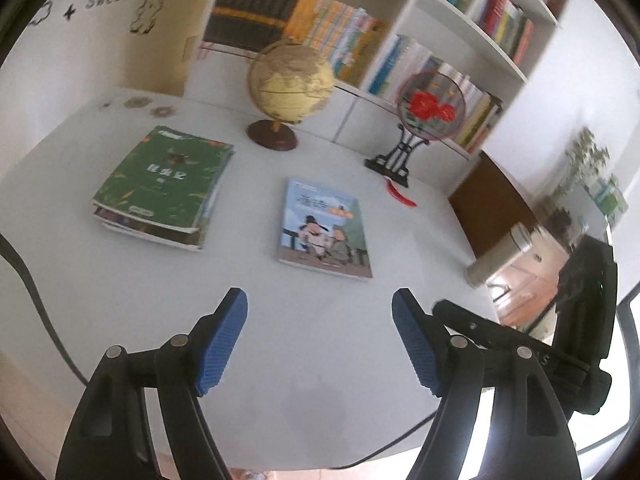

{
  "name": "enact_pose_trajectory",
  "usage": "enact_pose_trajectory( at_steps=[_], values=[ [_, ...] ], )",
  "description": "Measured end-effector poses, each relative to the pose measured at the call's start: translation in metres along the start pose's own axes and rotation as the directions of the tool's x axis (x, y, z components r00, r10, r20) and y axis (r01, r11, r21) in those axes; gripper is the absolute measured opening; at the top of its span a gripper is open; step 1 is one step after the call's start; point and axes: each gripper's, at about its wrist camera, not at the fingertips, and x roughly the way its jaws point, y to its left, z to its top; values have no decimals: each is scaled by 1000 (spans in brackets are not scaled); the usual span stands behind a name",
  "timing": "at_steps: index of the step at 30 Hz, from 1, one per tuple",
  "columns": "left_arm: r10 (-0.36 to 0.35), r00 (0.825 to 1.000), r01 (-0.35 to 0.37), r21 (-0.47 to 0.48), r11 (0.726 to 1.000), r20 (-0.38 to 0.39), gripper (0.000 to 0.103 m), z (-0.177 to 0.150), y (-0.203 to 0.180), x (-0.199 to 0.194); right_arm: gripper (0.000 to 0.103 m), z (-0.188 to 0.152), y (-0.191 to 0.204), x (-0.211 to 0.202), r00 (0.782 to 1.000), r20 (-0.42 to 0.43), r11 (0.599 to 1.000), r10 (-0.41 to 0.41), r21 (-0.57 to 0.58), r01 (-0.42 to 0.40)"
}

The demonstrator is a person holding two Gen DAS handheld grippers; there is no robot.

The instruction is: Organize books

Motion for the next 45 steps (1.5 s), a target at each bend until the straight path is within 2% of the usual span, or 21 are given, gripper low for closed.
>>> enact_pose_trajectory(
  at_steps=[6, 11, 14, 18, 28, 36, 45],
  values=[
    [3, 1000, -1, 49, 999, -30, 73, 1, -21, 19, 47, -3, -15, -3, 1000, 5, 1000, -13, 26, 13],
    [-7, 998, 11, 72, 997, -59, 73, 14, -20, 53, 47, 6, -27, 5, 999, 14, 999, -42, 24, 42],
    [3, 997, 3, 83, 997, -78, 73, 26, -13, 77, 47, 16, -38, 17, 998, 11, 997, -62, 44, 62],
    [61, 995, -49, 149, 988, -74, 73, 43, -5, 105, 47, 37, -45, 36, 996, 39, 996, -83, 27, 82],
    [57, 990, -33, 181, 983, -126, 73, 70, 5, 164, 47, 71, -54, 85, 989, 12, 989, -147, 16, 146],
    [72, 986, -44, 181, 983, -148, 73, 70, 22, 204, 47, 81, -75, 116, 981, 13, 981, -195, 25, 195],
    [49, 980, -14, 179, 984, -192, 73, 57, 31, 241, 47, 89, -98, 148, 971, -3, 970, -239, 34, 239]
  ],
)
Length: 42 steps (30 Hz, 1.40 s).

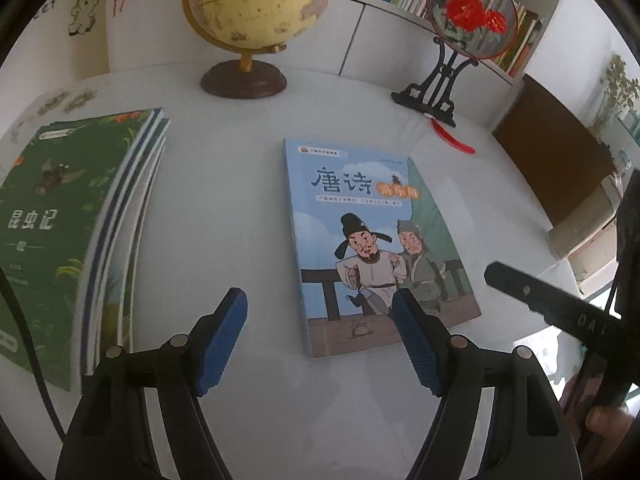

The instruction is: Organize books

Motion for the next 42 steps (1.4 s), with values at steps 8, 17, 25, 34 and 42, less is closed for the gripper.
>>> enact_pose_trajectory(
  at_steps=[8, 17, 25, 34, 42],
  values=[
    [3, 999, -3, -8, 1000, -42, 73, -3, 6, 18, 40, 1, -2, 21, 996, -26, 996, -82, -46, 81],
    [-6, 997, 6, -7, 1000, -74, 73, -6, 9, 29, 39, -1, -3, 35, 986, -46, 985, -157, -80, 153],
    [-15, 997, 14, -8, 1000, -70, 73, -6, 9, 31, 39, -3, -3, 42, 982, -57, 981, -181, -83, 176],
    [-55, 996, 55, 1, 998, -76, 73, -7, 4, 33, 39, -6, -4, 45, 987, -68, 988, -146, -53, 142],
    [-103, 991, 101, -27, 994, -80, 71, -10, -6, 34, 40, -9, -4, 44, 995, -87, 999, -48, -9, 48]
  ],
)
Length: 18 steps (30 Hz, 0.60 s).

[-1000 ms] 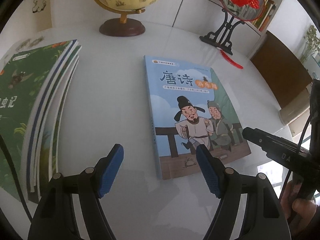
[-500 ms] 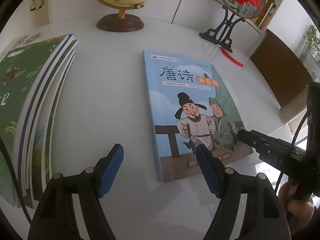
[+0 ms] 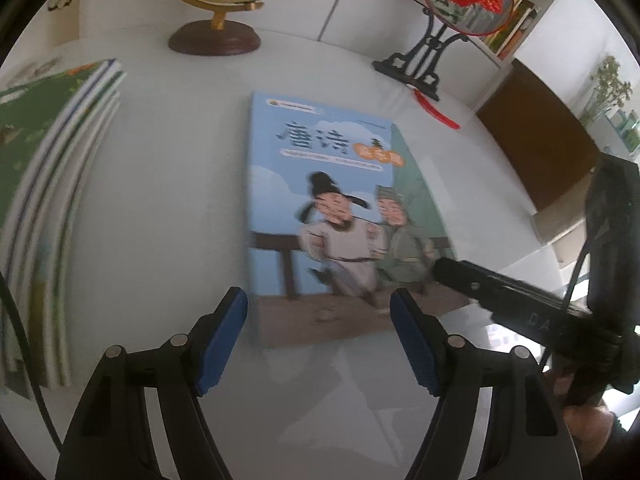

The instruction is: Organize books

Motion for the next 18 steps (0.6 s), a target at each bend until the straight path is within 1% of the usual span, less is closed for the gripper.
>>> enact_pose_trajectory(
  at_steps=[2, 3, 5, 7, 8, 10, 11, 12, 13, 14, 15, 16, 17, 18],
  values=[
    [8, 1000, -7, -19, 1000, 6, 71, 0, -1, 0, 41, -1, -2, 0, 1000, 0, 1000, 22, 18, -22],
    [-3, 1000, 3, -38, 999, 7, 71, 0, 1, 0, 41, -1, -2, 0, 1000, 2, 999, 25, 23, -25],
    [-61, 998, 63, -118, 991, 20, 71, 2, 9, -6, 41, -1, -2, -1, 1000, 3, 999, 27, 21, -27],
    [-134, 989, 142, -188, 972, 57, 71, 3, 16, -18, 41, -1, -3, -1, 999, 0, 999, 34, 12, -34],
    [-172, 982, 185, -216, 959, 78, 71, 5, 19, -23, 41, -1, -3, -1, 999, -2, 999, 37, 8, -37],
    [-255, 959, 280, -280, 918, 121, 71, 5, 25, -31, 41, 0, -6, -1, 999, -12, 999, 53, 12, -53],
    [-297, 945, 326, -307, 894, 139, 70, 6, 28, -33, 41, 1, -8, -1, 998, -14, 998, 61, 17, -61],
    [-335, 931, 366, -327, 871, 148, 66, 6, 29, -33, 41, 1, -11, -2, 997, -16, 997, 76, 29, -76],
    [-375, 914, 405, -353, 843, 152, 65, 6, 31, -30, 41, 2, -13, -2, 996, -18, 995, 92, 39, -91],
    [-385, 910, 413, -366, 834, 152, 64, 5, 31, -27, 41, 1, -14, -3, 995, -18, 994, 102, 45, -101],
    [-378, 914, 404, -369, 837, 146, 60, 6, 29, -23, 41, 2, -16, -3, 993, -22, 992, 117, 50, -116],
    [-361, 923, 385, -363, 848, 133, 57, 6, 27, -18, 41, 2, -16, -4, 992, -27, 991, 124, 48, -122],
    [-344, 932, 361, -363, 859, 113, 49, 6, 25, -10, 41, 2, -15, -5, 991, -32, 991, 126, 41, -125],
    [-341, 936, 350, -372, 860, 93, 38, 6, 26, -5, 41, 2, -15, -5, 991, -36, 991, 127, 35, -126]
  ],
)
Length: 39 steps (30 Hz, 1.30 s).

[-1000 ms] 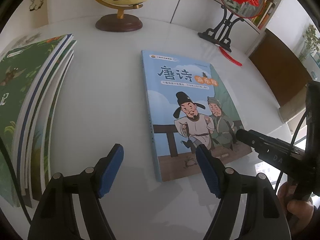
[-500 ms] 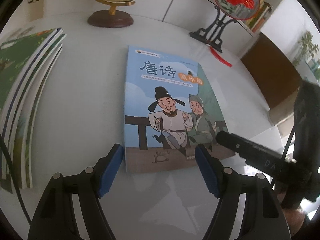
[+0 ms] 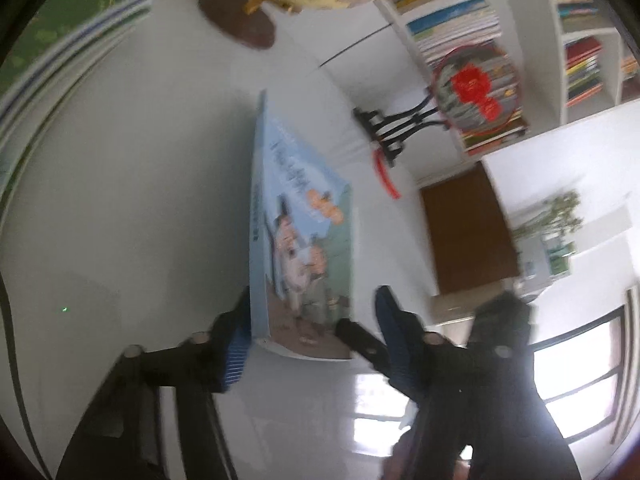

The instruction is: Organize books

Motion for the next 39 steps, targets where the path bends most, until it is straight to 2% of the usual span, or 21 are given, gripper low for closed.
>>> enact_pose_trajectory(
  at_steps=[3, 5, 6, 9, 14, 17, 19, 22, 24, 27, 28, 30, 31, 32, 34, 39],
  values=[
    [-7, 999, 6, -43, 999, -35, 22, -1, 6, 15, 41, 2, 0, 0, 1000, -13, 1000, 10, -6, -10],
    [1, 999, -3, -50, 999, -38, 18, -1, 6, 19, 41, 3, -1, 0, 1000, -19, 1000, 18, -2, -18],
    [-5, 999, 3, -62, 998, -42, 12, -1, 7, 19, 41, 4, -2, 0, 999, -25, 1000, 26, -1, -26],
    [-57, 997, 51, -107, 993, -50, 10, 2, 10, 16, 45, 5, -6, -1, 998, -48, 999, 49, 23, -48],
    [-110, 993, 100, -175, 980, -47, 10, 9, 14, 9, 46, 0, -23, -4, 978, -101, 974, 182, 158, -165],
    [-134, 990, 122, -198, 973, -49, 10, 11, 14, 7, 46, -6, -38, -2, 954, -86, 926, 286, 281, -252],
    [-154, 987, 139, -221, 965, -52, 10, 12, 15, 7, 46, -8, -48, 3, 928, -63, 871, 368, 372, -321],
    [-146, 988, 132, -219, 967, -47, 10, 15, 15, 5, 48, -7, -54, 10, 898, -21, 805, 439, 453, -383],
    [-133, 990, 120, -208, 971, -50, 10, 17, 15, 6, 48, -5, -54, 13, 892, 0, 786, 452, 473, -398],
    [-123, 991, 109, -206, 972, -55, 10, 20, 17, 8, 48, -2, -54, 14, 895, 35, 772, 444, 491, -403],
    [-117, 992, 105, -203, 974, -53, 10, 21, 18, 8, 45, -2, -54, 13, 894, 51, 765, 444, 497, -409],
    [-102, 994, 91, -190, 978, -50, 10, 23, 17, 9, 32, 0, -56, 12, 894, 80, 755, 440, 506, -417],
    [-97, 994, 86, -183, 979, -54, 10, 23, 17, 10, 21, 1, -58, 12, 897, 84, 758, 433, 504, -413],
    [-87, 994, 76, -169, 983, -60, 10, 24, 16, 10, 18, 2, -57, 11, 902, 90, 766, 421, 498, -407],
    [-54, 996, 45, -128, 991, -69, 10, 23, 12, 12, 17, 7, -53, 7, 913, 95, 788, 397, 474, -392],
    [-5, 997, -1, -79, 997, -75, 11, 22, 11, 12, 15, 21, -33, -9, 955, 94, 892, 283, 340, -298]
  ],
)
